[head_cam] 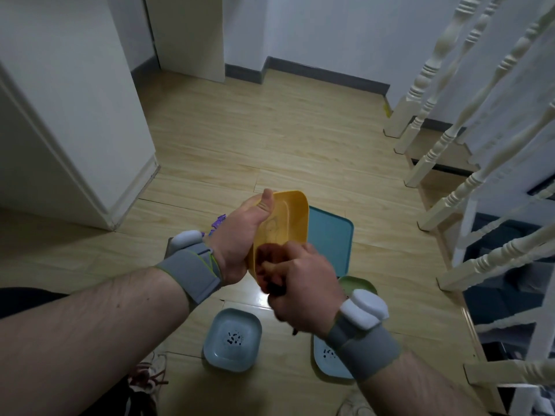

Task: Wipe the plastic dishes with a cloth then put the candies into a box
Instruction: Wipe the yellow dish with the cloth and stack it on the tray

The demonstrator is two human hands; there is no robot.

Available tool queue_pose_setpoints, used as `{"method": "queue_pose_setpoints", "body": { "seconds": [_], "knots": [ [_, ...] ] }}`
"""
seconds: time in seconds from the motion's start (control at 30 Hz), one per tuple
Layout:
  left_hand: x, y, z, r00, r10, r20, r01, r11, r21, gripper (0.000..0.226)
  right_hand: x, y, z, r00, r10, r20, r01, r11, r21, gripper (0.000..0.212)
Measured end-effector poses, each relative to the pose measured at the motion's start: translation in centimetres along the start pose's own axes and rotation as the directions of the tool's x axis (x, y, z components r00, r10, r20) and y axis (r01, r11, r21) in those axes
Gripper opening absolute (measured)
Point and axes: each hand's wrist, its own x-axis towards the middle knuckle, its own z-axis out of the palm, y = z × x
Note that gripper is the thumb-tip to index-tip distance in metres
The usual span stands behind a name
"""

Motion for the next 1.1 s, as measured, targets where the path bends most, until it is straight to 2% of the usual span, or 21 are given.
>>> {"method": "queue_pose_setpoints", "body": {
  "seconds": [0.07,0.13,0.23,0.3,0.37,0.43,0.63,0.83,0.93,1.0,1.1],
  "knots": [
    [-0.1,0.2,-0.5,1.0,-0.01,0.008,0.01,1.0,-0.027,0.071,0.1,-0.2,0.0,0.999,-0.053,-0.003,0.053,0.998,0.018,0.037],
    [-0.1,0.6,-0.9,0.999,-0.028,0.036,0.029,0.999,-0.029,0.075,0.6,1.2,-0.1,0.999,0.034,0.022,-0.033,0.998,-0.051,0.043],
    [-0.1,0.9,-0.9,0.998,-0.033,0.057,0.034,0.999,-0.028,0.079,0.9,2.6,-0.7,0.988,0.151,-0.041,-0.156,0.976,-0.154,0.043],
    [-0.2,0.9,-0.6,0.999,-0.009,0.039,0.01,1.0,-0.027,0.08,0.9,1.6,-0.6,0.993,0.099,-0.06,-0.104,0.99,-0.091,0.04],
    [-0.2,0.9,-0.4,1.0,0.01,0.028,-0.009,0.999,-0.043,0.079,0.5,-0.1,-0.2,0.995,-0.027,-0.097,0.028,1.0,0.004,0.035],
    [-0.2,1.1,-0.4,0.999,0.016,0.034,-0.014,0.998,-0.058,0.078,0.3,-0.3,0.2,0.989,-0.063,-0.133,0.069,0.997,0.045,0.032],
    [-0.4,1.6,-0.2,0.999,-0.025,0.029,0.025,1.0,-0.007,0.077,1.0,3.1,-0.4,0.965,0.159,-0.207,-0.182,0.978,-0.098,0.033],
    [-0.3,1.5,0.0,1.0,-0.011,-0.005,0.011,1.0,-0.003,0.076,0.1,-1.1,0.6,0.976,-0.032,-0.217,0.039,0.999,0.026,0.033],
    [-0.5,1.9,-0.7,0.998,-0.068,0.014,0.068,0.998,0.001,0.079,0.3,1.2,1.1,0.977,-0.009,-0.213,-0.002,0.999,-0.049,0.037],
    [-0.6,2.3,-1.2,0.992,-0.122,0.045,0.121,0.993,0.013,0.081,0.4,2.9,1.2,0.957,0.04,-0.288,-0.068,0.994,-0.088,0.029],
    [-0.7,3.1,-1.4,0.987,-0.135,0.084,0.13,0.989,0.063,0.073,0.2,3.6,1.7,0.918,-0.028,-0.395,-0.033,0.989,-0.147,0.014]
  ]
}}
